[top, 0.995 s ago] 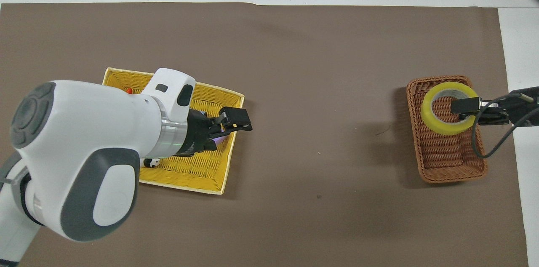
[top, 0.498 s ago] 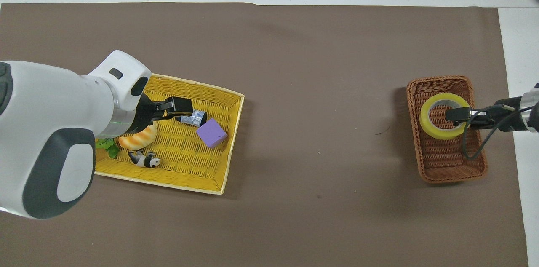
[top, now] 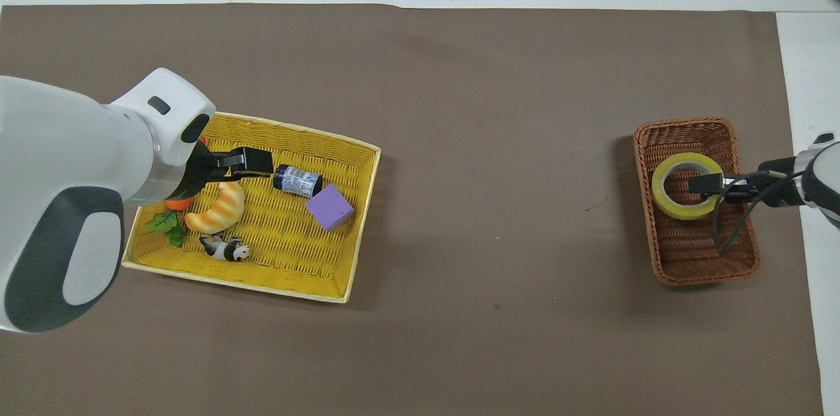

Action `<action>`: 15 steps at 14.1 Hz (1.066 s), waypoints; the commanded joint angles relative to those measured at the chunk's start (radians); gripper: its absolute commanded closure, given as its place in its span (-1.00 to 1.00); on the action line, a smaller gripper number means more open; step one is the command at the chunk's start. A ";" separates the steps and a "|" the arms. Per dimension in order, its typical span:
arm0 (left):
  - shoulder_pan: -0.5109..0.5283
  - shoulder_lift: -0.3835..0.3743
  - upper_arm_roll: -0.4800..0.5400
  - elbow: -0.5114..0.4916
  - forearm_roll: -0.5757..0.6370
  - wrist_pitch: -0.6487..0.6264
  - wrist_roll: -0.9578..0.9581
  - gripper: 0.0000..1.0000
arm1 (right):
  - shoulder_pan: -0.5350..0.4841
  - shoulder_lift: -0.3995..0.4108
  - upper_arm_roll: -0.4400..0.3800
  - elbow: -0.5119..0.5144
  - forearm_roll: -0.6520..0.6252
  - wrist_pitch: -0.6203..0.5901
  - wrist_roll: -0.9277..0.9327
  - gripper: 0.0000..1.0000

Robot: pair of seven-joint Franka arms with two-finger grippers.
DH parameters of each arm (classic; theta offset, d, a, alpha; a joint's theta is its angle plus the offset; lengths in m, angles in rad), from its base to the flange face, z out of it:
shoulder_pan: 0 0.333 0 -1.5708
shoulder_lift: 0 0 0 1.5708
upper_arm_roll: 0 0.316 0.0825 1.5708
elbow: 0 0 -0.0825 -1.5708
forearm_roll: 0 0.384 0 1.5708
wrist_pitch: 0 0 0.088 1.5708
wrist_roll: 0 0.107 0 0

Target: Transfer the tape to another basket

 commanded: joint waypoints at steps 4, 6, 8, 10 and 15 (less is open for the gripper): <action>0.010 0.096 -0.007 0.161 0.060 -0.083 0.020 -1.00 | -0.016 0.000 0.013 0.015 -0.009 -0.001 -0.024 -1.00; -0.007 0.145 0.017 0.223 0.058 -0.140 0.021 -1.00 | -0.015 -0.001 0.013 0.029 -0.010 -0.002 -0.023 -1.00; -0.081 0.143 0.121 0.239 0.058 -0.166 0.068 -1.00 | -0.010 -0.006 0.013 0.060 -0.013 -0.008 -0.018 -1.00; -0.125 0.133 0.209 0.241 0.055 -0.204 0.127 -1.00 | 0.005 -0.018 0.013 0.098 -0.056 -0.008 -0.009 -1.00; -0.130 0.044 0.309 0.228 0.053 -0.307 0.311 -1.00 | 0.139 -0.049 0.016 0.232 -0.410 -0.004 0.147 -1.00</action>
